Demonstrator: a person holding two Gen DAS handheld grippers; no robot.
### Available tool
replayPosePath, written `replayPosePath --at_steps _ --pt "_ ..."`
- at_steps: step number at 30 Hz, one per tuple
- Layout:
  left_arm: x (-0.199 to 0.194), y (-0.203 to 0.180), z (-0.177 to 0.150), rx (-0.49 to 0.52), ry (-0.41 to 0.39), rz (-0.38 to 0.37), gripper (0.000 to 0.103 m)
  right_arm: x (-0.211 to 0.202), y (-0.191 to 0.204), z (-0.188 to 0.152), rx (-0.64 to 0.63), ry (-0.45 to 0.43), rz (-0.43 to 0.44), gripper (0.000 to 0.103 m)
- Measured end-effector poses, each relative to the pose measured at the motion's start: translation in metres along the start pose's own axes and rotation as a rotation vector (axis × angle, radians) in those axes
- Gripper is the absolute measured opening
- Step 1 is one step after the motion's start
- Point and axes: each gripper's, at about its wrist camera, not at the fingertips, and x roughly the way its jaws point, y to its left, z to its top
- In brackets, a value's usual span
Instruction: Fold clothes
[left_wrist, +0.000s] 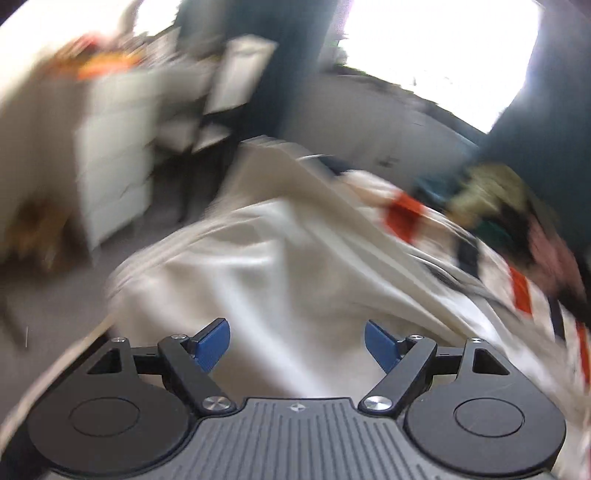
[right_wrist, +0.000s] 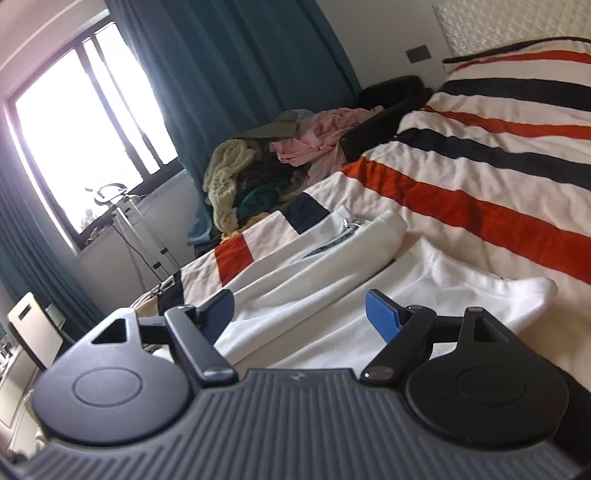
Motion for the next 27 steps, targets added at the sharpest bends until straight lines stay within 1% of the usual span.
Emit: replayPosePath --at_steps 6,10,12,14,15,21,27 --pt "0.006 0.052 0.001 -0.202 0.054 0.001 0.086 0.014 -0.015 -0.004 0.091 0.038 -0.099 0.08" --pt "0.01 0.087 0.002 -0.337 0.09 0.002 0.087 0.02 -0.024 -0.007 0.115 0.043 -0.137 0.08" --pt "0.012 0.105 0.002 -0.404 0.108 0.002 0.089 0.022 -0.026 -0.007 0.118 0.043 -0.149 0.08" --pt "0.014 0.122 0.002 -0.471 0.127 0.003 0.089 0.026 -0.028 -0.008 0.125 0.046 -0.157 0.08" --pt "0.015 0.128 0.003 -0.489 0.128 0.003 0.089 0.028 -0.029 -0.008 0.131 0.051 -0.158 0.08" --pt "0.009 0.13 0.01 -0.466 0.08 0.01 0.088 0.034 -0.036 -0.01 0.181 0.076 -0.167 0.08" --pt "-0.006 0.13 0.006 -0.486 0.075 0.004 0.085 0.035 -0.037 -0.013 0.193 0.087 -0.177 0.08"
